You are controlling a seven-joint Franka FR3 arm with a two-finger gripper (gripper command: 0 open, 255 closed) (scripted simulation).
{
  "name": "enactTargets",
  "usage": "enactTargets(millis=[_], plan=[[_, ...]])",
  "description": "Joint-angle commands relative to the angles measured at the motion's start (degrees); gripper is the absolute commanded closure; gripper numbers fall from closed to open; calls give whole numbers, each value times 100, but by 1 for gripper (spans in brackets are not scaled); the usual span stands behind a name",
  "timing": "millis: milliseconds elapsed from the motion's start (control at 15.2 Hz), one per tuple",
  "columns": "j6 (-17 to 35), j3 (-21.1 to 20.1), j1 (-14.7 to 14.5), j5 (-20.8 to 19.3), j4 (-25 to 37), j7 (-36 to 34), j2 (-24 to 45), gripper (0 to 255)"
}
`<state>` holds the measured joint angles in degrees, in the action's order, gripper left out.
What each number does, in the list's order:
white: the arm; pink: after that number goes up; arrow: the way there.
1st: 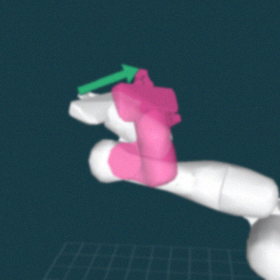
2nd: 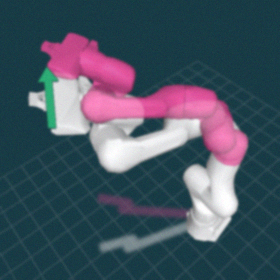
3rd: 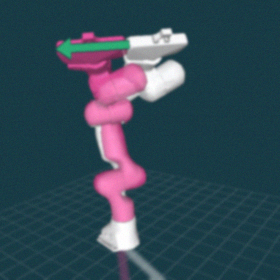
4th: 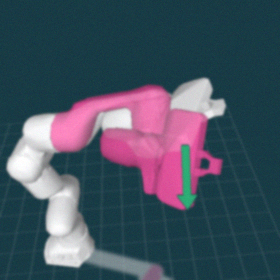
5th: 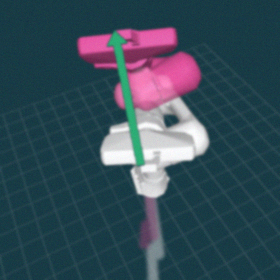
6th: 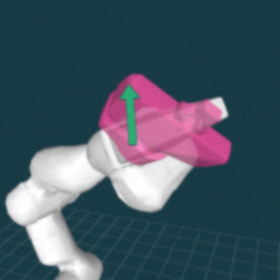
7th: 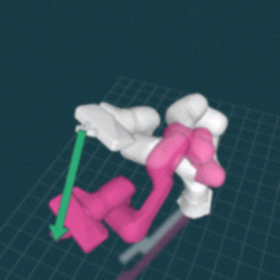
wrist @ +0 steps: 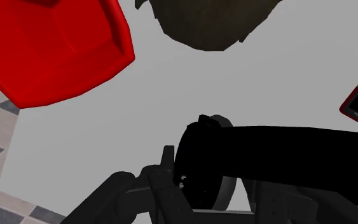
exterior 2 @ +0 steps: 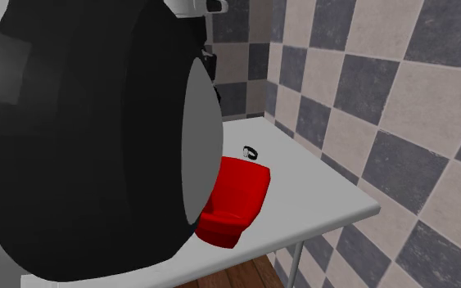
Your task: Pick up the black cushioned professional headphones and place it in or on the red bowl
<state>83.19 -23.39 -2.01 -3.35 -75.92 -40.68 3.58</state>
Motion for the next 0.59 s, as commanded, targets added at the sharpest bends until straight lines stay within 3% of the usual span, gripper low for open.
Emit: enactTargets(millis=[0,132,528], plan=[[-210,-21,-33,-58,329,-27,126,255],[-384,-38,-64,-107,597,-47,229,255],[-83,402,361,535,-1177,682,-1372,255]])
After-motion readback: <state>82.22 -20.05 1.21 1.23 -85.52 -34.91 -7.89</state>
